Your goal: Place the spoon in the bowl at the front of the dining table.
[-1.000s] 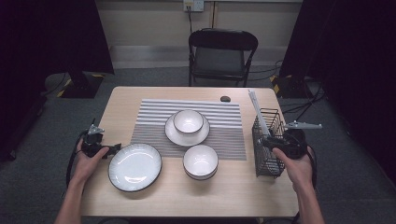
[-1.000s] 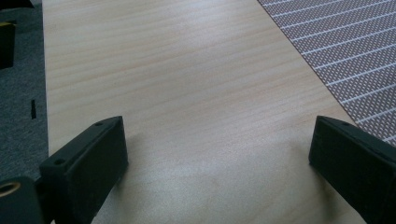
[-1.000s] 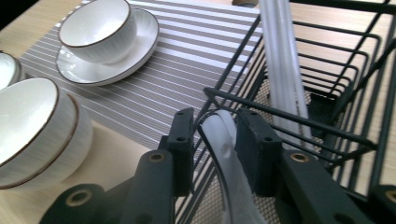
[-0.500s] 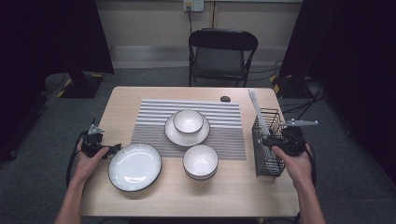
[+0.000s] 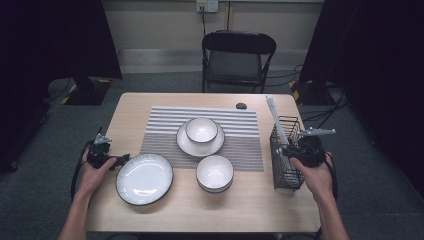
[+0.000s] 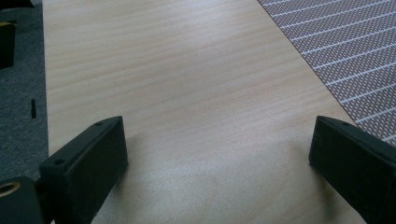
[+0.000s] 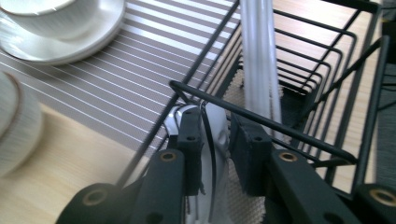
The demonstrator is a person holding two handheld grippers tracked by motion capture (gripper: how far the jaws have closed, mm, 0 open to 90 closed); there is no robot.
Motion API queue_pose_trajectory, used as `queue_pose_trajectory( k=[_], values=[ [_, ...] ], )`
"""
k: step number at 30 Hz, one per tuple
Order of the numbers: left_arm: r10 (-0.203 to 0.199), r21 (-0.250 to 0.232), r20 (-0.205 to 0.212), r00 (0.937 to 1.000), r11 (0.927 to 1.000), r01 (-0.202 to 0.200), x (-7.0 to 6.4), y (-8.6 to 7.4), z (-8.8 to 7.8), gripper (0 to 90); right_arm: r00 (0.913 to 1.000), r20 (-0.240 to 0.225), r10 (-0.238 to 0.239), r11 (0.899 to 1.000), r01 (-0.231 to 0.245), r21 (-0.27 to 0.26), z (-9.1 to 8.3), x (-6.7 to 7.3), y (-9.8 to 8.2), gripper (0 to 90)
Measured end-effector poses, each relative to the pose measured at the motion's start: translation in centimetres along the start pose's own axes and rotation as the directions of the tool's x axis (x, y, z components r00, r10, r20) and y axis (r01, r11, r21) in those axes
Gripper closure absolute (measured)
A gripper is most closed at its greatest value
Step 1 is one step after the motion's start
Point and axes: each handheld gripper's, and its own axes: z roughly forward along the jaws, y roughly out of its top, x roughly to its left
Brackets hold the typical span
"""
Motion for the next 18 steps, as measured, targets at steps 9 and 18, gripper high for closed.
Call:
queue_pose_trajectory(
  k=[9, 18],
  values=[
    [0.0, 0.0, 0.0, 1.0, 1.0, 0.0, 0.0, 0.0, 0.0, 3.8, 0.9991, 0.038, -0.018, 0.999, 0.017, 0.029, 0.15, 0.15, 0.2, 78.8],
    [0.0, 0.0, 0.0, 1.0, 1.0, 0.0, 0.0, 0.0, 0.0, 3.8, 0.9996, 0.011, -0.027, 0.999, 0.027, 0.031, 0.26, -0.08, 0.28, 85.2]
  ],
)
